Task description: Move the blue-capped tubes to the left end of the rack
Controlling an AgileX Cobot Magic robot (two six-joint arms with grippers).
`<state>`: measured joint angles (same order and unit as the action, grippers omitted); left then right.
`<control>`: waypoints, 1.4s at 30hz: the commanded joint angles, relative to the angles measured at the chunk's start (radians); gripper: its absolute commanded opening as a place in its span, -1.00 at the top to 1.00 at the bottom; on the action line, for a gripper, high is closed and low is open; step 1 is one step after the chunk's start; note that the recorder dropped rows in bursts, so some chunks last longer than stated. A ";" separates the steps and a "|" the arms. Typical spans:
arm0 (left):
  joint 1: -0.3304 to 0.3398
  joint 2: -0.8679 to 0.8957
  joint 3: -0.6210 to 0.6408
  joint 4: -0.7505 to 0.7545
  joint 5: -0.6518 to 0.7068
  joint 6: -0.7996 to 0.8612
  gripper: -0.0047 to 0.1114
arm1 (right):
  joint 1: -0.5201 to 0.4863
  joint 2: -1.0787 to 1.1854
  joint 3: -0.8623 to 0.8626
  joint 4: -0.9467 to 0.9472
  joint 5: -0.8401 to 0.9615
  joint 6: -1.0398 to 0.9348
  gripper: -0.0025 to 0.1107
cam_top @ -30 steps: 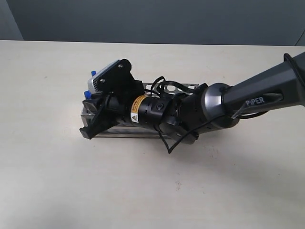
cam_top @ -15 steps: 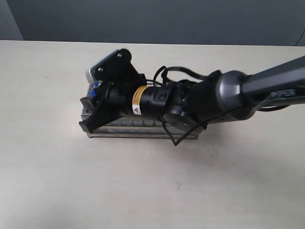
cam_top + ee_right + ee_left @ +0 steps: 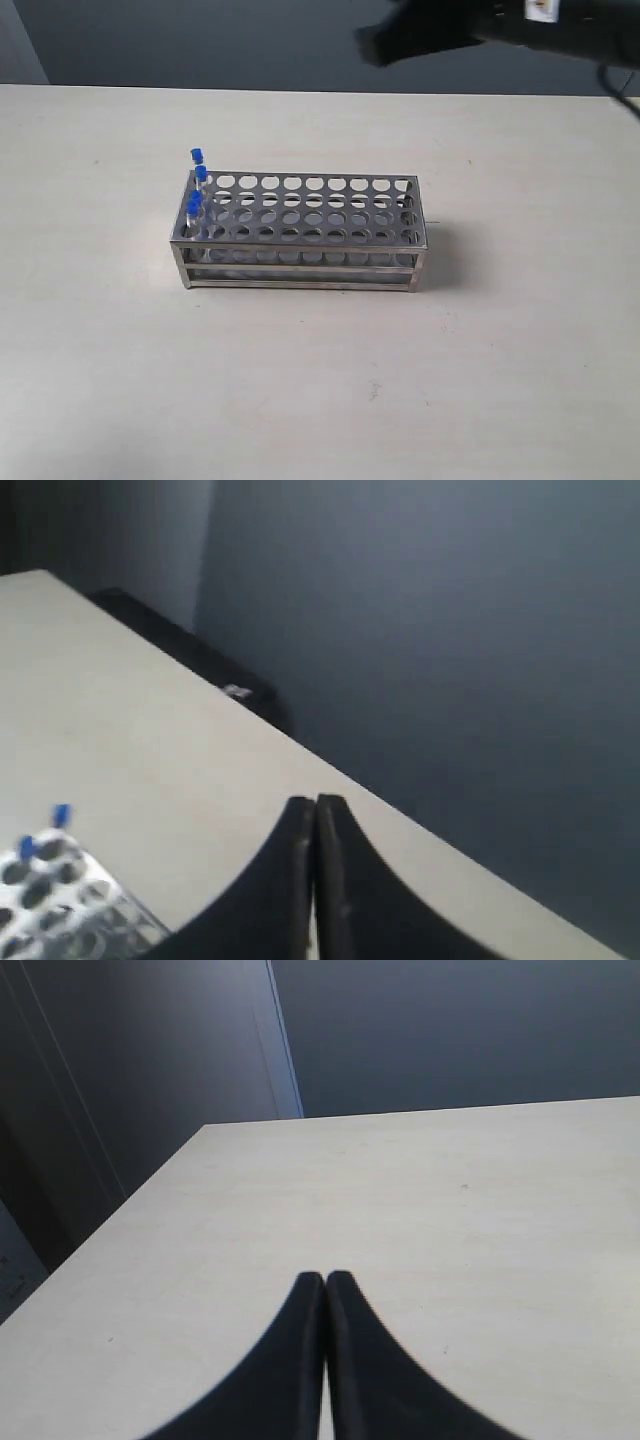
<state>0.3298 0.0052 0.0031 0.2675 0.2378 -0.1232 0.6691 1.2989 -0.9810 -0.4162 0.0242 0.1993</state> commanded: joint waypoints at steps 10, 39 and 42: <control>-0.003 -0.005 -0.003 0.003 -0.005 -0.004 0.90 | -0.263 -0.625 0.422 0.132 0.147 -0.002 0.95; -0.003 -0.005 -0.003 0.003 -0.005 -0.004 0.90 | -0.618 -1.271 0.591 0.212 0.570 0.003 0.95; -0.003 -0.005 -0.003 0.003 -0.005 -0.004 0.90 | -0.666 -1.299 0.626 0.224 0.560 0.003 0.95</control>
<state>0.3298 0.0052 0.0031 0.2675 0.2378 -0.1232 0.0452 0.0215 -0.3867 -0.2070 0.5977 0.2014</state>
